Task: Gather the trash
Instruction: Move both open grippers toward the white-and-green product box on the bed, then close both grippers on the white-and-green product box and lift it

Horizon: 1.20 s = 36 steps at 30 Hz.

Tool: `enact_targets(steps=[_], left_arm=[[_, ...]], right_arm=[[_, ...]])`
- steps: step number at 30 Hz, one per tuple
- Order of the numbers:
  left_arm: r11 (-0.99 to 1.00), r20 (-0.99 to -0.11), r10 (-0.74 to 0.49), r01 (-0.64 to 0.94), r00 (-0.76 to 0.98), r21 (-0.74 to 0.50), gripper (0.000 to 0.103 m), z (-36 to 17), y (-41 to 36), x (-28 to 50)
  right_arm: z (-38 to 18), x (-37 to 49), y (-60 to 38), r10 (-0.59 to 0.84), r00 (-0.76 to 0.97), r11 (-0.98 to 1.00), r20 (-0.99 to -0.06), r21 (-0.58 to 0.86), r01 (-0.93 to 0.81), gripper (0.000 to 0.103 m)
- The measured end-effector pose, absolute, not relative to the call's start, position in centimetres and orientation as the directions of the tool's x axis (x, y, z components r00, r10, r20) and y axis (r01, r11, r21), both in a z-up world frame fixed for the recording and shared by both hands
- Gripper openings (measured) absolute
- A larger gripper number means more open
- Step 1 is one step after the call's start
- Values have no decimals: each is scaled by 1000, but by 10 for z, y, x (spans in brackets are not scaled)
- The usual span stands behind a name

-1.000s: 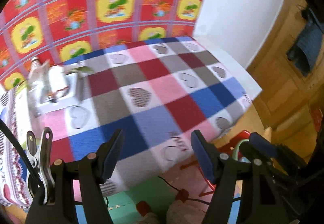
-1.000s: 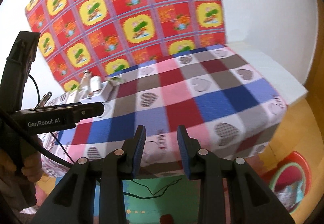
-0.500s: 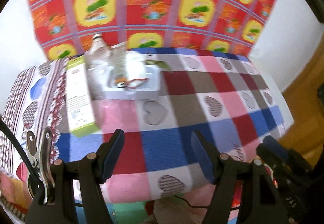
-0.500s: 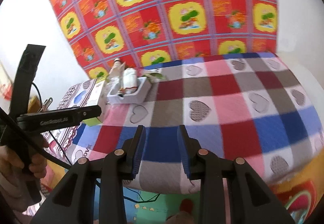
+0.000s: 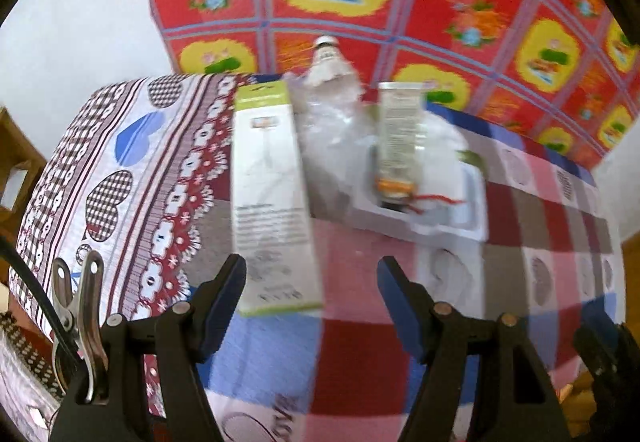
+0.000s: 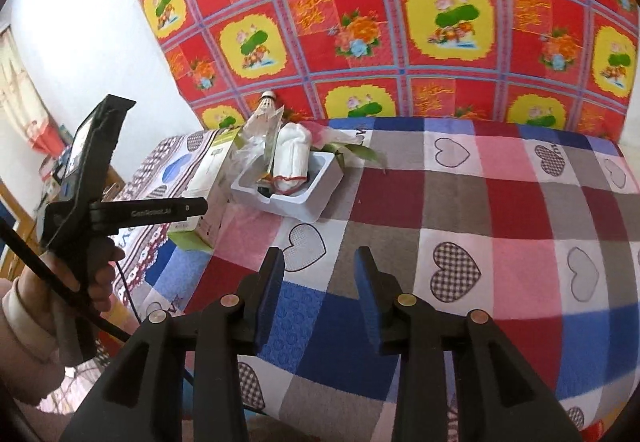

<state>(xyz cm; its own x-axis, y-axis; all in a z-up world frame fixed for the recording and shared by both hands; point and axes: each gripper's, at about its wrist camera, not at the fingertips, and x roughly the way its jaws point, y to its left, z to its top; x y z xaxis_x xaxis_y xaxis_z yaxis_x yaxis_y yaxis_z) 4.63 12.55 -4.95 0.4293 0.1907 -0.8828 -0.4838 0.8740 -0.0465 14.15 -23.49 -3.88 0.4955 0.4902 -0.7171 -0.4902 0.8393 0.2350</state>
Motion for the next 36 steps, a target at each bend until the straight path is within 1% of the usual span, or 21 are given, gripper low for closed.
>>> enact_targets(steps=[3, 7, 10, 13, 14, 18, 23, 26, 30, 32, 36], left_arm=[[860, -896, 201, -509, 396, -32, 72, -61, 140, 48], [854, -911, 146, -513, 385, -80, 72, -75, 152, 52], [864, -919, 114, -495, 378, -96, 72, -85, 157, 57], [887, -932, 97, -454, 348, -78, 72, -96, 161, 62], [894, -935, 96, -442, 341, -69, 71, -98, 163, 61], [915, -944, 100, -402, 314, -36, 62, -102, 173, 54], [933, -951, 104, -359, 293, -8, 61, -104, 202, 26], [938, -950, 125, -346, 286, 20, 61, -104, 222, 10], [928, -945, 166, -368, 280, 54, 61, -105, 252, -7], [924, -947, 159, -381, 279, 43, 61, -104, 265, -12], [929, -944, 100, -370, 314, -25, 61, -100, 284, -24]], right_arm=[[-38, 143, -226, 488, 490, 836, -722, 226, -499, 37], [-38, 142, -214, 471, 495, 847, -730, 217, -485, 37], [-38, 138, -206, 453, 500, 865, -738, 229, -446, 37], [-38, 131, -193, 438, 504, 875, -745, 224, -429, 37], [-37, 128, -188, 433, 507, 878, -745, 221, -425, 37], [-36, 118, -168, 429, 515, 883, -742, 223, -414, 37], [-40, 113, -143, 435, 505, 882, -746, 240, -405, 37], [-43, 113, -126, 446, 491, 875, -748, 249, -416, 37], [-46, 114, -101, 457, 474, 859, -752, 236, -454, 37], [-46, 118, -88, 466, 461, 845, -755, 227, -484, 37], [-47, 136, -62, 506, 416, 806, -755, 243, -540, 38]])
